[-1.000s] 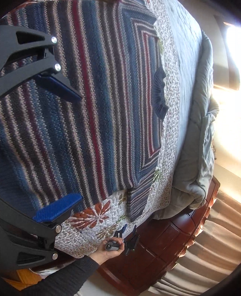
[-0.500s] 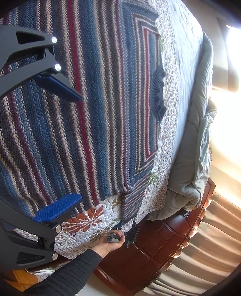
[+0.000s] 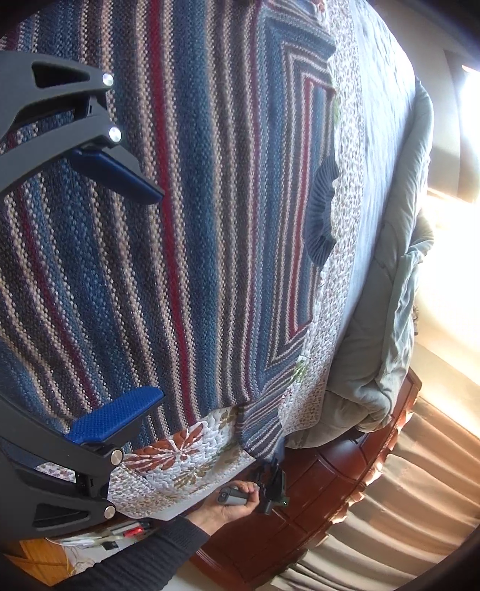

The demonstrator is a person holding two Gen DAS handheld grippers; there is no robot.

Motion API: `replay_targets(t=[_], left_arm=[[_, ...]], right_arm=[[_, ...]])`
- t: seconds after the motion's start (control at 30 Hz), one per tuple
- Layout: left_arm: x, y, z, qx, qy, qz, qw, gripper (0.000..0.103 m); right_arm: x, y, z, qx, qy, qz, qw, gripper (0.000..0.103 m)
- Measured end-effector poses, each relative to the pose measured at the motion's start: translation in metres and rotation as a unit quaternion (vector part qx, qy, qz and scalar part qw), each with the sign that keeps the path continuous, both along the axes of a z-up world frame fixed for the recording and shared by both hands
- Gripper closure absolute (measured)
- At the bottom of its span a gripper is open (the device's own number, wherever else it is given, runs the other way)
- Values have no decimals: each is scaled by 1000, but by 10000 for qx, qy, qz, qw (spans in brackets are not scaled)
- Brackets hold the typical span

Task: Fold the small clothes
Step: 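Lift the sleeve and lay it across the sweater body, opening the right tool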

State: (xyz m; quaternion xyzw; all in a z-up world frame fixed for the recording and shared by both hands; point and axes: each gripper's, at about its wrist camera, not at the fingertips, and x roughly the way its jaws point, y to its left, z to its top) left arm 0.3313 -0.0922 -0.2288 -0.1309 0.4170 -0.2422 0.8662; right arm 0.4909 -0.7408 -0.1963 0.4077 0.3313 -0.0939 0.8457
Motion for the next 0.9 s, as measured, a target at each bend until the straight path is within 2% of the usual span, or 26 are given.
replay_targets(t=[0.27, 0.5, 0.63, 0.77, 0.9], left_arm=[[-10, 26, 13, -261, -139, 136, 9995, 4], [-20, 60, 42, -179, -482, 297, 9982, 4], [-18, 88, 45, -390, -421, 457, 9973, 4], [-13, 110, 42, -463, -342, 558, 9968, 4], [-11, 129, 39, -549, -263, 657, 9960, 4]], right_arm=[[14, 104, 94, -869, -259, 582, 9942, 90], [22, 215, 150, -1802, -333, 1037, 9776, 90], [31, 276, 165, -2111, -319, 1293, 9684, 90], [38, 338, 167, -2501, -209, 1500, 9563, 90], [46, 412, 149, -3216, 24, 1801, 9296, 90]])
